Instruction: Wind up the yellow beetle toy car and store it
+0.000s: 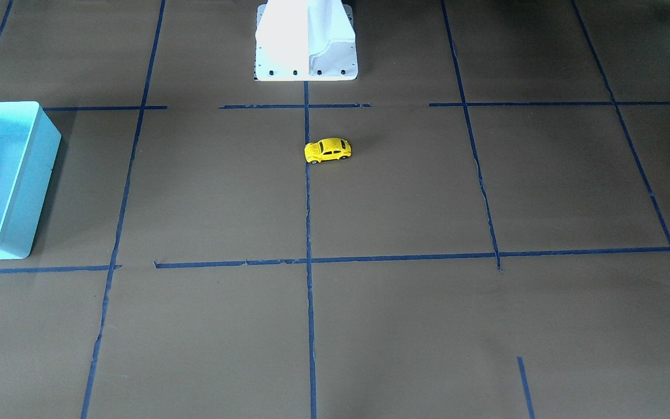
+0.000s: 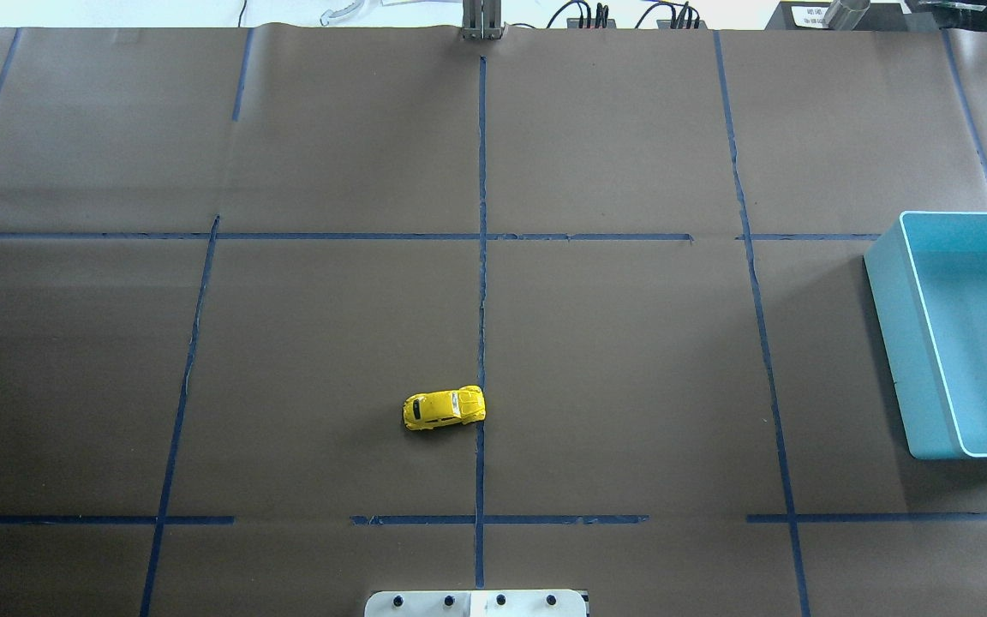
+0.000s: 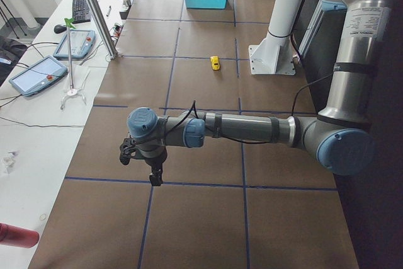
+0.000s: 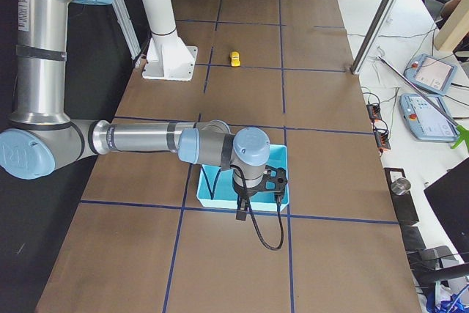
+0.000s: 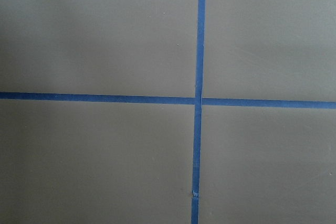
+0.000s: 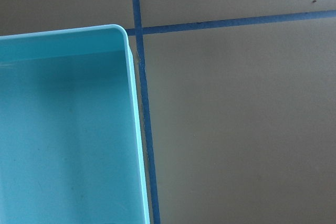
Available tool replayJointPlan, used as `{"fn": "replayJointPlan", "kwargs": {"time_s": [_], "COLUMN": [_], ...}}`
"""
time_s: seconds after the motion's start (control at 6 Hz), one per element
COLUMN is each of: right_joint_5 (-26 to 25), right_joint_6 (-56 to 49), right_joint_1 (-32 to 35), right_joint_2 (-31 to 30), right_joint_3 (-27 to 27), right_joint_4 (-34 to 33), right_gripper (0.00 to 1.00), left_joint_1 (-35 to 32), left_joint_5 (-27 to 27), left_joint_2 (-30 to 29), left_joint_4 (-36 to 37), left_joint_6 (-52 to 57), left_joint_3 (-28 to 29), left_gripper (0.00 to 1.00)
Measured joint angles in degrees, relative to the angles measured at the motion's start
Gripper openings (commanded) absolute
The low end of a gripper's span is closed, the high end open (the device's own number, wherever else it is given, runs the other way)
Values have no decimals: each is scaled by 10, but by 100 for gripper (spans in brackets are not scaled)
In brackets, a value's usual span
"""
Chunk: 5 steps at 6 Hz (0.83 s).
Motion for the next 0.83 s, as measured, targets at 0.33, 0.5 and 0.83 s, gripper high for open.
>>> {"fn": "replayJointPlan", "kwargs": {"time_s": [0.33,0.5,0.83], "right_joint_5": [0,0,0], "right_joint_6": [0,0,0], "right_joint_1": [0,0,0], "right_joint_2": [0,0,0], "right_joint_3": [0,0,-1], "right_joint_4": [0,0,0], "right_gripper": [100,100,100], "left_joint_1": [2,5,34], "left_joint_5": [0,0,-2], "left_joint_2": [0,0,-1], "left_joint_4": [0,1,1], "left_joint_6": [-1,-1,-2], "left_joint_3": [0,0,-16], "left_gripper": [100,100,100]}}
